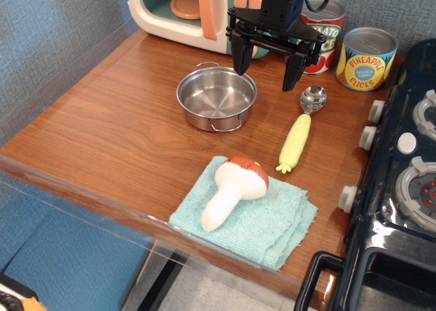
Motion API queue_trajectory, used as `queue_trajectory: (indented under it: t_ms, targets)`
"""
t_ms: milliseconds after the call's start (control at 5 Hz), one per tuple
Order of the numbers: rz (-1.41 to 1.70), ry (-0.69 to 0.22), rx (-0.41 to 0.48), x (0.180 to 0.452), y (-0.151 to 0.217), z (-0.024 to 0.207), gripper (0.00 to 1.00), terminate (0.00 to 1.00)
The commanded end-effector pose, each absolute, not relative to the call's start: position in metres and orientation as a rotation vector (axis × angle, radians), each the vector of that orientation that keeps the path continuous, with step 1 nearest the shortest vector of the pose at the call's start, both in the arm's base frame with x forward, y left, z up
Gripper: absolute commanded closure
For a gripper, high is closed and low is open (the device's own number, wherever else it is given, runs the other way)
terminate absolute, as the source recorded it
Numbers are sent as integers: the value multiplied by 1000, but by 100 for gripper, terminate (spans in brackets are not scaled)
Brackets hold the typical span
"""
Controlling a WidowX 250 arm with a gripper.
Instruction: Place the mushroom shape inside the pot.
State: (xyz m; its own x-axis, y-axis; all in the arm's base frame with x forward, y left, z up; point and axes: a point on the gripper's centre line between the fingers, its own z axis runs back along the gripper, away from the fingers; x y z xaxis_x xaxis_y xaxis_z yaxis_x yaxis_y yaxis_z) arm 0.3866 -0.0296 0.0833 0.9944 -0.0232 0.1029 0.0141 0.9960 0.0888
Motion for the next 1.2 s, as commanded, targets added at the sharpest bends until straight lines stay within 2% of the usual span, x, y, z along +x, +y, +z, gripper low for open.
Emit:
queue_trajectory:
  t_ms: [0, 200, 400, 600, 800, 1000]
  targets:
    - [-19, -104, 88, 387, -30, 83, 0, 0]
    - [-59, -109, 55, 361, -35, 89, 0, 0]
    - [-133, -132, 0, 330, -46, 102, 0, 0]
    - [-177, -122, -19, 293, -53, 105, 0, 0]
    - [-194, -72, -19, 273, -58, 87, 0, 0]
    - [-180, -49, 13, 276, -57, 69, 0, 0]
